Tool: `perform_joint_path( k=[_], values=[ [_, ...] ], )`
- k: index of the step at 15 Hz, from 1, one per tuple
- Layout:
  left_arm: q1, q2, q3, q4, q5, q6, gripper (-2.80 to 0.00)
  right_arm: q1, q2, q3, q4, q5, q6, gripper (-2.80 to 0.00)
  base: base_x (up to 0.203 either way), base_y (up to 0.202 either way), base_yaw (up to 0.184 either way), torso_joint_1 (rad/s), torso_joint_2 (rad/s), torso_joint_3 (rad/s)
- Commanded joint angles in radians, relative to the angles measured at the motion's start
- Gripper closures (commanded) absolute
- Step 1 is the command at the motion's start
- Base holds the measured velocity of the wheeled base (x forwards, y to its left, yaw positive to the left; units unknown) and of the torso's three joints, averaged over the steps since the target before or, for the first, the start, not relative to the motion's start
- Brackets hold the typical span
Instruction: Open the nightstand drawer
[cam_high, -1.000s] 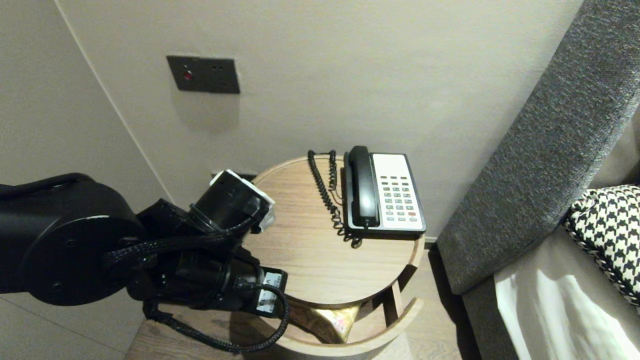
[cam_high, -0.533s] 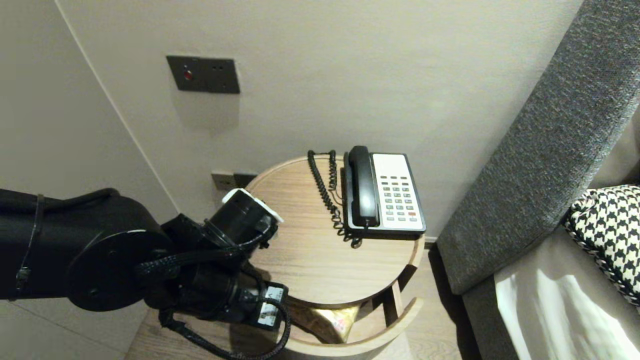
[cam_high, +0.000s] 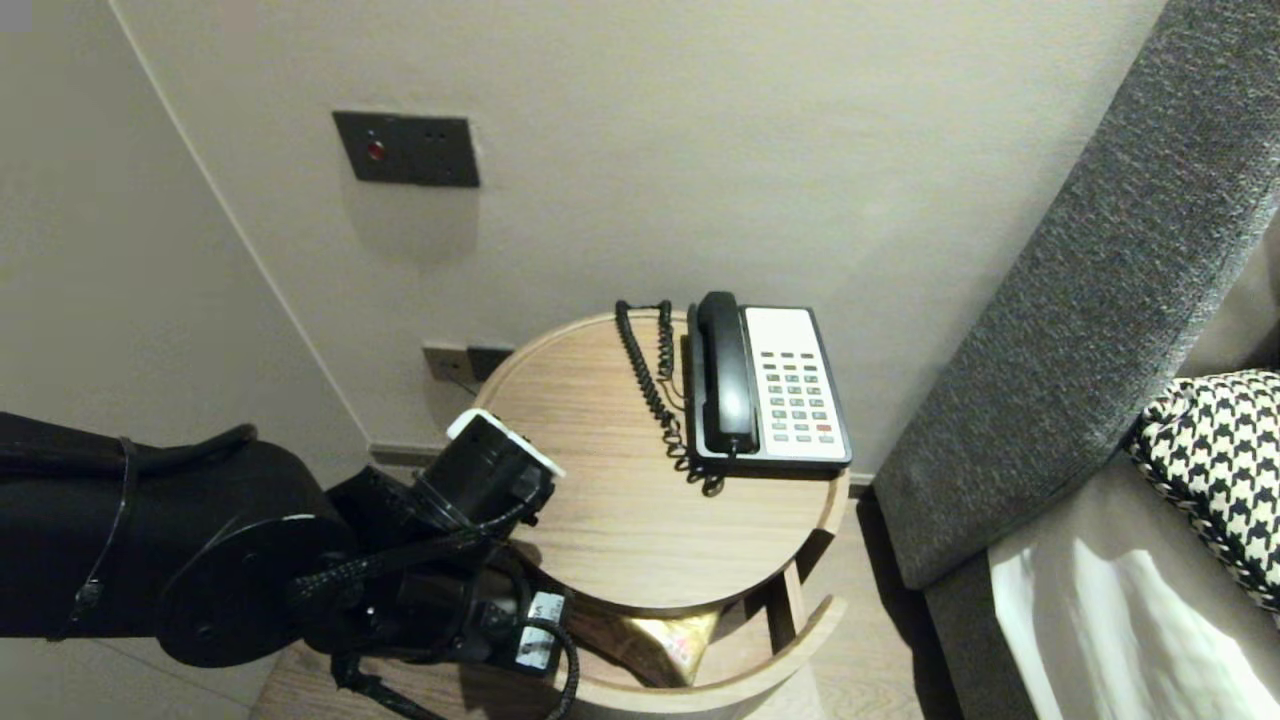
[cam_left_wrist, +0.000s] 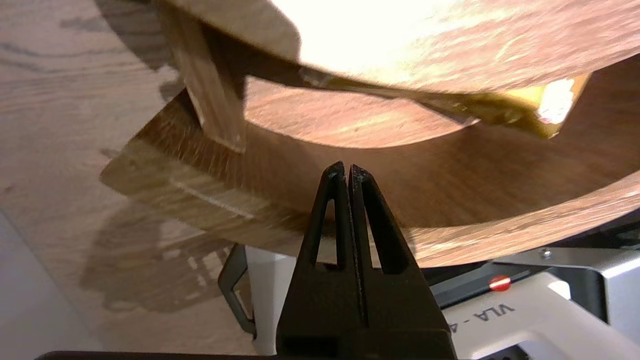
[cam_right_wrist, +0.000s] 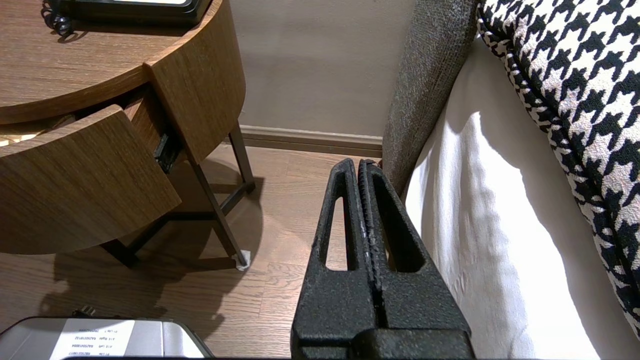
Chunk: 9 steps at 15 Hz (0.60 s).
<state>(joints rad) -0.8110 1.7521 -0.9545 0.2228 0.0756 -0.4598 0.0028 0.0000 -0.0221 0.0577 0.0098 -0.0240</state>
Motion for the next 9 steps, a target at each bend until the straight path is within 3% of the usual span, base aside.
perform_joint_path(
  k=[1,4,9],
  values=[
    [-0.004,-0.004,0.021,0.001,0.001,-0.002,0.0,0.0,0.002,-0.001,0.001,0.001,-0.001,0.0,0.0,0.0,0.0,0.0,0.0,0.0],
    [-0.018,-0.014,0.053,0.0,0.0,-0.003,0.0,0.0,0.002,-0.001,0.001,0.001,-0.001,0.0,0.0,0.0,0.0,0.0,0.0,0.0],
    [-0.126,-0.038,0.105,0.001,0.018,-0.012,0.0,0.0,0.002,-0.001,0.001,0.001,-0.001,0.0,0.0,0.0,0.0,0.0,0.0,0.0]
  ],
)
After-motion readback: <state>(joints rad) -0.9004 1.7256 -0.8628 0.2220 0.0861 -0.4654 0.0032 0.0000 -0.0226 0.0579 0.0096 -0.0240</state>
